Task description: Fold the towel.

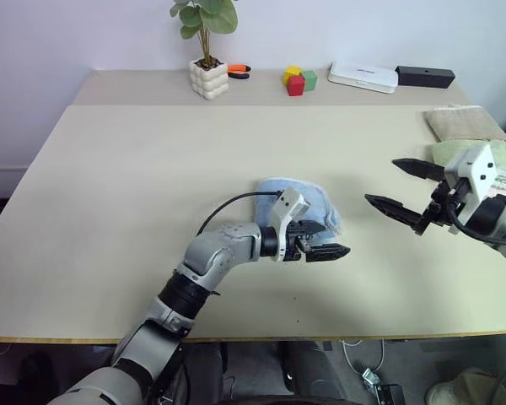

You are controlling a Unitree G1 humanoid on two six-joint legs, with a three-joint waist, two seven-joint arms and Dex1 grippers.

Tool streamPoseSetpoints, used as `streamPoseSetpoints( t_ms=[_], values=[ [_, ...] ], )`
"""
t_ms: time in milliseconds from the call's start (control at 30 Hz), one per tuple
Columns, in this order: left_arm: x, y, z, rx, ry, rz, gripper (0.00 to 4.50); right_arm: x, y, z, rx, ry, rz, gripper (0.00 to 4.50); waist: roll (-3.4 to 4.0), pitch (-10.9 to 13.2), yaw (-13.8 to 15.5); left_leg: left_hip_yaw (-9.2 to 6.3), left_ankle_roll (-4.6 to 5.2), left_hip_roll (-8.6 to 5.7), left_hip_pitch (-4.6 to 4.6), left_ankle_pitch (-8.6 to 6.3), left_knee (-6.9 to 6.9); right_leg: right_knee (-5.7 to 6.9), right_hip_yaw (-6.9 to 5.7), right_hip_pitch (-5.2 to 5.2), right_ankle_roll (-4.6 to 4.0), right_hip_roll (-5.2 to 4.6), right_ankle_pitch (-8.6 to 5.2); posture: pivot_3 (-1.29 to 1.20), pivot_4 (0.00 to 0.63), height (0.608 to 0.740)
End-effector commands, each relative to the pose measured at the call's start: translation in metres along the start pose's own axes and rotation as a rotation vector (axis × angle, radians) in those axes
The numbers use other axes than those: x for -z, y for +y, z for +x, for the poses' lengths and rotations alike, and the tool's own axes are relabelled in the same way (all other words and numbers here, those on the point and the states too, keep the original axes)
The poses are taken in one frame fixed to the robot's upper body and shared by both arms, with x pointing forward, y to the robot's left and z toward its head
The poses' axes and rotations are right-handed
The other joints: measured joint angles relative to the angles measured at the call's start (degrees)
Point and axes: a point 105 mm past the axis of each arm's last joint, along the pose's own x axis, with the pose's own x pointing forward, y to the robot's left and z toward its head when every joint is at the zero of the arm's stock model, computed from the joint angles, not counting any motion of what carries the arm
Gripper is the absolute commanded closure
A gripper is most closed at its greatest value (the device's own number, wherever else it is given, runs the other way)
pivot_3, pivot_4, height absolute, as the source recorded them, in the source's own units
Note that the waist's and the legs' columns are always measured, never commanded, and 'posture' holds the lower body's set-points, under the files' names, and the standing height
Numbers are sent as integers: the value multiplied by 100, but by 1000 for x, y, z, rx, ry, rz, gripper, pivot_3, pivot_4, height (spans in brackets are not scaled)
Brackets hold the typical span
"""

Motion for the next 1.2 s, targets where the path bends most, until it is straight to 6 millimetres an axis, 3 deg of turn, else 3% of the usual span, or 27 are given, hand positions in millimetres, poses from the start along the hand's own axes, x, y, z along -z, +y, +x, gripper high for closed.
streamPoseSetpoints(
  t_ms=[33, 167, 200, 267, 400, 533, 567, 600, 767, 900, 1067, 1200],
  values=[
    [-29, -18, -21, 121, -70, 16, 85, -11, -3, 4, 9, -55, -16, 0, 3, 1, 11, -1, 0, 0, 0, 0, 0, 1, -1, 0, 0, 0, 0, 0, 150, 740],
    [-70, 3, -55, -3, -199, 32, 85, -17, -6, 12, 33, -110, 13, 0, 1, 4, 25, -2, 0, -1, -6, 0, 8, 1, -2, 0, 6, -2, 3, 0, 150, 740],
    [-81, 17, -64, -90, -258, 40, 85, -20, -3, 18, 34, -140, 36, 0, 3, 3, 29, -5, 0, -1, -7, 0, 10, 1, -4, 0, 8, -1, 4, 0, 150, 740],
    [-97, 40, -81, -239, -370, 48, 592, -26, 1, 28, 53, -213, 100, 0, 2, 3, 33, -7, 0, -1, -8, 0, 13, 0, -6, 2, 12, -2, 6, 0, 150, 740],
    [-105, 54, -94, -357, -463, 47, 2412, -37, 19, 47, 54, -313, 222, 1798, 5, 4, 28, -12, 0, -1, -8, 0, 9, 1, -8, 0, 25, -2, 14, 0, 150, 740],
    [-97, 53, -79, -407, -509, 29, 4484, -34, 45, 65, 86, -362, 304, 3877, 8, 4, 49, -15, -1, -1, -11, 1, 6, 6, -9, -6, 25, -3, 14, 0, 150, 740],
    [-95, 53, -75, -420, -515, 32, 4500, -32, 46, 68, 125, -368, 323, 4407, 6, 4, 61, -15, -2, -2, -14, 1, 6, 6, -10, -6, 26, -4, 15, 0, 150, 740],
    [-94, 54, -72, -431, -524, 28, 4500, -29, 46, 71, 164, -372, 338, 4466, 6, 4, 63, -18, -2, -2, -16, 1, 11, 5, -13, -5, 27, -5, 16, 0, 150, 740],
    [-78, 60, -49, -485, -507, -30, 4500, 0, 63, 91, 289, -280, 329, 4466, 9, 2, 34, -17, -3, -9, -17, 2, 19, 6, -12, -3, 33, -9, 20, 0, 150, 740],
    [-49, 71, -39, -543, -403, -51, 4500, 38, 75, 103, 354, -159, 318, 4466, 14, -1, 3, -18, -3, -8, -13, 2, 16, 7, -12, -4, 32, -5, 19, 0, 150, 740],
    [1, 97, -44, -669, -236, -40, 4500, 79, 92, 111, 348, -51, 270, 4466, 16, -2, 4, -17, -2, -8, -13, 2, 16, 8, -11, -4, 32, -5, 19, 0, 150, 740],
    [15, 108, -54, -733, -205, -44, 4500, 105, 81, 104, 427, 33, 233, 4466, 12, -14, 13, -17, -2, -8, -1, 2, 17, 5, -12, 13, 32, -6, 19, 0, 150, 740]
  ],
)
